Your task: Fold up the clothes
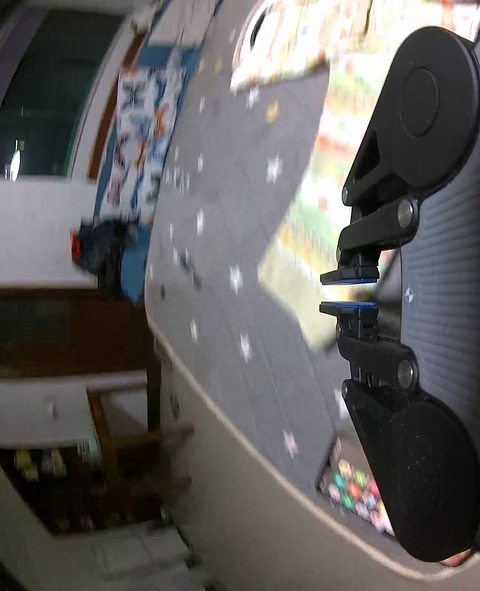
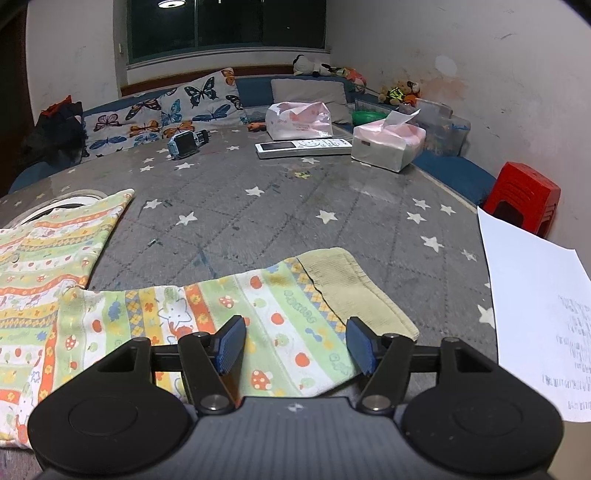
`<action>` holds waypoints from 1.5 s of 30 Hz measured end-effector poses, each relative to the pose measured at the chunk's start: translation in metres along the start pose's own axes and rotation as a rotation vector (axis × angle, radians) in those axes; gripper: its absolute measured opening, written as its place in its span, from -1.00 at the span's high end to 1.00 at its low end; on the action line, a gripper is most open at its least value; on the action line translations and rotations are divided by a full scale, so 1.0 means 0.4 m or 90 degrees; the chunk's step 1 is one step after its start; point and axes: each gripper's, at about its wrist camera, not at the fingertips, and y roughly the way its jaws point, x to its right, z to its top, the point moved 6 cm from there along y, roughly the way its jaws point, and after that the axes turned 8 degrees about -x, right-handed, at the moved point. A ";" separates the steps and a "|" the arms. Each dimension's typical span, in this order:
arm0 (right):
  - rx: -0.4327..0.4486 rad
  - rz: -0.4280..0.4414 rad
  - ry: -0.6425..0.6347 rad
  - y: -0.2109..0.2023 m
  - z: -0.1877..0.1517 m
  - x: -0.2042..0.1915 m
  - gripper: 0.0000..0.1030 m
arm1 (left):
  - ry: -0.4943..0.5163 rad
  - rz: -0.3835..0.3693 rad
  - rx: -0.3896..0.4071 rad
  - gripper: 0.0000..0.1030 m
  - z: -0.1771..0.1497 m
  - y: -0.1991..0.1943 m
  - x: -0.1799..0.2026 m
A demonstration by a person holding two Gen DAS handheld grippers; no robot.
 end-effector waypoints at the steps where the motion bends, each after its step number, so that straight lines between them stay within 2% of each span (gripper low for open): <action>1: 0.001 0.000 0.000 0.001 0.000 0.001 -0.21 | 0.014 -0.016 -0.004 0.81 0.002 0.006 0.025; 3: 0.003 0.000 0.001 0.003 0.001 0.005 -0.21 | 0.043 -0.049 -0.013 0.81 0.006 0.019 0.075; 5: 0.003 -0.001 0.000 0.004 0.003 0.005 -0.21 | 0.067 -0.058 -0.027 0.81 0.009 0.050 0.113; 7: 0.003 -0.004 -0.005 0.007 0.006 0.002 -0.21 | 0.086 -0.051 -0.032 0.79 0.010 0.082 0.136; 11: 0.006 -0.005 -0.010 0.017 0.016 0.004 -0.21 | 0.128 -0.004 -0.005 0.76 0.018 0.103 0.154; 20: 0.012 -0.003 -0.015 0.028 0.031 0.007 -0.22 | 0.091 0.034 0.003 0.70 0.047 0.135 0.089; 22: 0.016 -0.002 -0.017 0.019 0.030 0.004 -0.22 | 0.060 0.002 -0.017 0.73 0.049 0.121 0.084; 24: 0.025 -0.007 -0.026 0.007 0.028 0.000 -0.22 | 0.041 -0.037 -0.016 0.71 0.047 0.096 0.090; 27: 0.036 -0.013 -0.040 -0.004 0.025 -0.008 -0.22 | 0.082 -0.048 0.008 0.71 0.036 0.052 0.135; 33: 0.020 -0.013 -0.028 0.011 0.014 0.010 -0.22 | 0.152 -0.106 0.027 0.71 0.008 -0.009 0.244; 39: 0.037 -0.019 0.007 -0.017 0.007 0.060 -0.21 | 0.201 -0.161 0.037 0.63 -0.008 -0.069 0.349; 41: 0.032 -0.025 0.024 -0.012 0.002 0.086 -0.18 | 0.216 -0.186 0.036 0.49 -0.017 -0.086 0.388; 45: 0.022 -0.029 0.051 0.001 -0.007 0.123 -0.09 | 0.262 -0.221 0.034 0.46 -0.048 -0.113 0.471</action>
